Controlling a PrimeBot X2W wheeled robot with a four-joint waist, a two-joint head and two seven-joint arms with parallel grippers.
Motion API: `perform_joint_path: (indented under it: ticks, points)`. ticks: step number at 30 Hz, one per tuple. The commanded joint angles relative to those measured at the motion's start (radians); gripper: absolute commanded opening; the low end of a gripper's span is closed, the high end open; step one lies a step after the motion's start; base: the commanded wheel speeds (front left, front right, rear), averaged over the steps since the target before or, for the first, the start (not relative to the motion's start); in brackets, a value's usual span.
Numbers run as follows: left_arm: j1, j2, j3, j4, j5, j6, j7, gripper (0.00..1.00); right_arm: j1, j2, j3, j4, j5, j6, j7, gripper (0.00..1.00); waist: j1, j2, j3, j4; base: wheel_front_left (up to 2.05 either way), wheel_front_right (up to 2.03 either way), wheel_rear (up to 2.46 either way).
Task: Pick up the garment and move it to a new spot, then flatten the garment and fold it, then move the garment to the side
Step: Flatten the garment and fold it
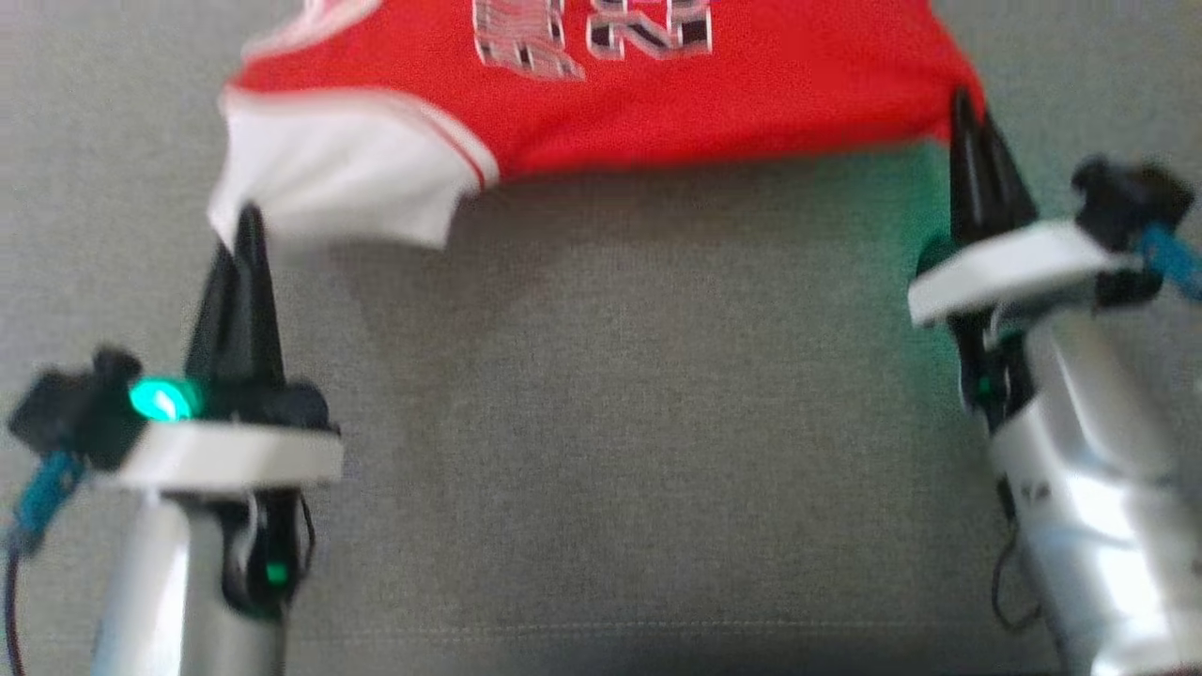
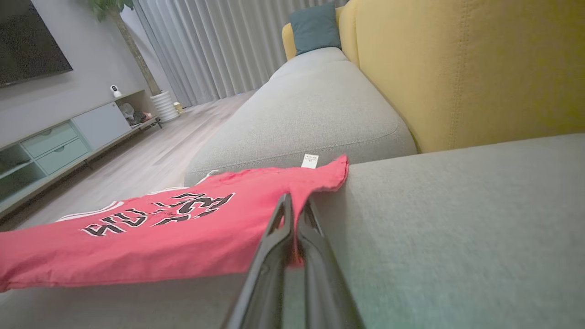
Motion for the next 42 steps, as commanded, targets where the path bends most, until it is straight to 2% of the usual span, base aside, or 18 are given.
perform_joint_path:
  ticks: [1, 7, 11, 20, 25, 32, 37, 42]
  points:
    - [0.046, 0.005, 0.031, -0.069, -0.018, -0.003, -0.005, 0.00, 0.061, 0.000, 0.012, -0.071, 0.017, 0.007, -0.011, 0.00, 0.0000, 0.0000, -0.065, 0.002, 0.00, 0.00, 0.00]
    - [0.233, -0.017, 0.007, -0.146, -0.036, 0.004, -0.005, 0.00, 0.267, 0.004, -0.024, -0.189, 0.040, 0.007, -0.002, 0.00, 0.0000, 0.0000, -0.158, 0.004, 0.00, 0.00, 0.00]
    - [0.342, -0.023, -0.007, -0.207, -0.044, 0.019, -0.005, 0.00, 0.413, 0.009, -0.050, -0.288, 0.031, 0.007, 0.043, 0.00, 0.0000, 0.0000, -0.197, 0.009, 0.00, 0.00, 0.00]
    - [0.543, -0.006, -0.022, -0.357, -0.009, 0.033, 0.005, 0.00, 0.703, 0.043, -0.111, -0.585, -0.009, 0.007, 0.196, 0.00, 0.0000, 0.0000, -0.210, 0.003, 0.00, 0.00, 0.00]
    - [0.593, 0.007, -0.020, -0.399, -0.012, 0.037, 0.025, 0.00, 0.779, 0.060, -0.131, -0.672, -0.018, 0.007, 0.252, 0.00, 0.0000, 0.0000, -0.211, -0.006, 0.00, 0.00, 0.00]
    - [0.575, 0.007, -0.040, -0.335, -0.044, 0.032, 0.045, 0.00, 0.799, 0.078, -0.124, -0.663, -0.006, 0.007, 0.277, 0.00, 0.0000, 0.0000, -0.240, -0.028, 0.00, 0.00, 0.00]
    - [0.547, -0.001, -0.061, -0.254, -0.081, 0.022, 0.032, 0.00, 0.778, 0.081, -0.093, -0.592, 0.010, 0.007, 0.274, 0.00, 0.0000, 0.0000, -0.258, -0.040, 0.00, 0.00, 0.00]
    - [0.502, -0.015, -0.051, -0.183, -0.177, 0.019, 0.022, 0.00, 0.739, 0.082, -0.066, -0.507, 0.045, 0.007, 0.254, 0.00, 0.0000, 0.0000, -0.253, -0.044, 0.00, 0.00, 0.00]
